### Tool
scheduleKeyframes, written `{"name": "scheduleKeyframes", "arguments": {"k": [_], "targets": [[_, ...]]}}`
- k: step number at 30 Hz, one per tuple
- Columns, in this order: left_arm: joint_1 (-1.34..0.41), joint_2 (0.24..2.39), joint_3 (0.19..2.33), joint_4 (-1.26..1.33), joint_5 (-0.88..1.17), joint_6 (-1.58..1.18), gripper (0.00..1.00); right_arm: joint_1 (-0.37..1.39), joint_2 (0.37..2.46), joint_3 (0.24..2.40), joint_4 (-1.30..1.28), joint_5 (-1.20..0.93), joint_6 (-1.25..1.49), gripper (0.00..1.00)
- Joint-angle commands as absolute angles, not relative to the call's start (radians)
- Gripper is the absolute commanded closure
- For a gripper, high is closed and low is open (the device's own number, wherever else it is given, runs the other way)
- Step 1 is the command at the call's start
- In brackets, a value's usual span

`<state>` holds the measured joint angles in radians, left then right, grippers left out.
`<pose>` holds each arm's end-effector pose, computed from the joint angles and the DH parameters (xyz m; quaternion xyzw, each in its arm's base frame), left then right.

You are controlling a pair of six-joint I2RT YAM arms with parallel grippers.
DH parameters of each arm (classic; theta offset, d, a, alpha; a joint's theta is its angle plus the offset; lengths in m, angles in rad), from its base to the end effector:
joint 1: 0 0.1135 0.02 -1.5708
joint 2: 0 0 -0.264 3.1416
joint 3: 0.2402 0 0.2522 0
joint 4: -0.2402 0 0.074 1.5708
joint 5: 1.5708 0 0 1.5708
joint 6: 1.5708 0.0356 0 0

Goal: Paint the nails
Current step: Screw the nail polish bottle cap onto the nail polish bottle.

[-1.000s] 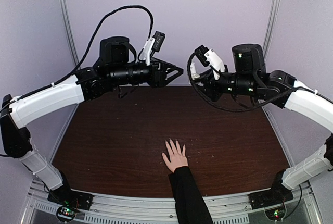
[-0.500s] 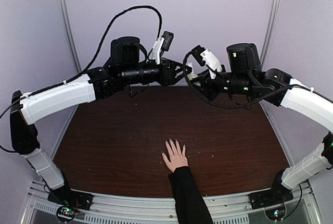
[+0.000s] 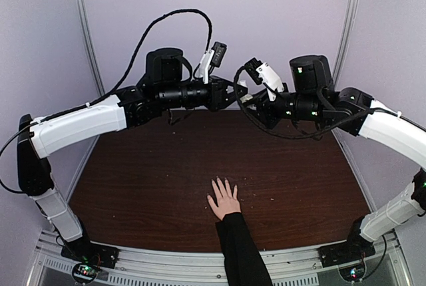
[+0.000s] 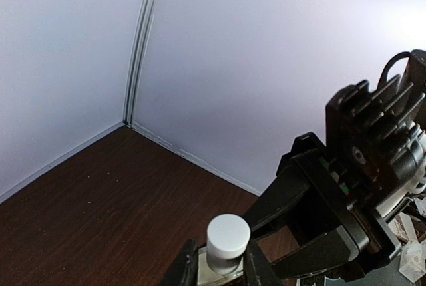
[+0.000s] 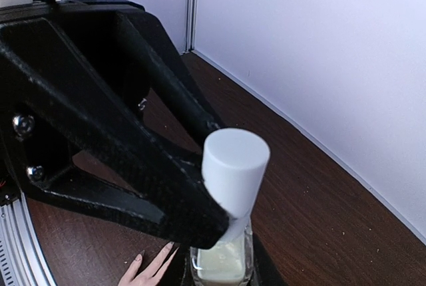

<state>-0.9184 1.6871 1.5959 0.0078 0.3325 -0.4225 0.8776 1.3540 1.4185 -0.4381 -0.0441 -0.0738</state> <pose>0.2380 -0.3307 0.4042 0.2867 0.6761 -0.5103 0.4475 0.1942 0.2362 0.4070 -0.3893 0.7285 0.2371 0.5113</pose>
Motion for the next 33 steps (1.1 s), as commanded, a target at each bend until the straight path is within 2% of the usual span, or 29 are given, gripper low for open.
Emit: {"name": "scheduleKeyframes", "arguments": {"k": [1,11,19,33], "targets": [[-0.925,1.695,1.624,0.058,0.358,-0.418,0.81,0.882,1.350,1.453,-0.426,-0.051,-0.062,1.00],[-0.924,1.687,1.624,0.013,0.438,-0.376,0.93,0.881,1.322,1.455,-0.418,-0.138,-0.107,1.00],[-0.924,1.695,1.623,-0.031,0.529,-0.351,0.94,0.876,1.296,1.453,-0.397,-0.264,-0.136,1.00],[-0.925,1.721,1.590,0.042,0.717,-0.350,0.92,0.858,1.254,1.449,-0.331,-0.476,-0.155,1.00]]}}
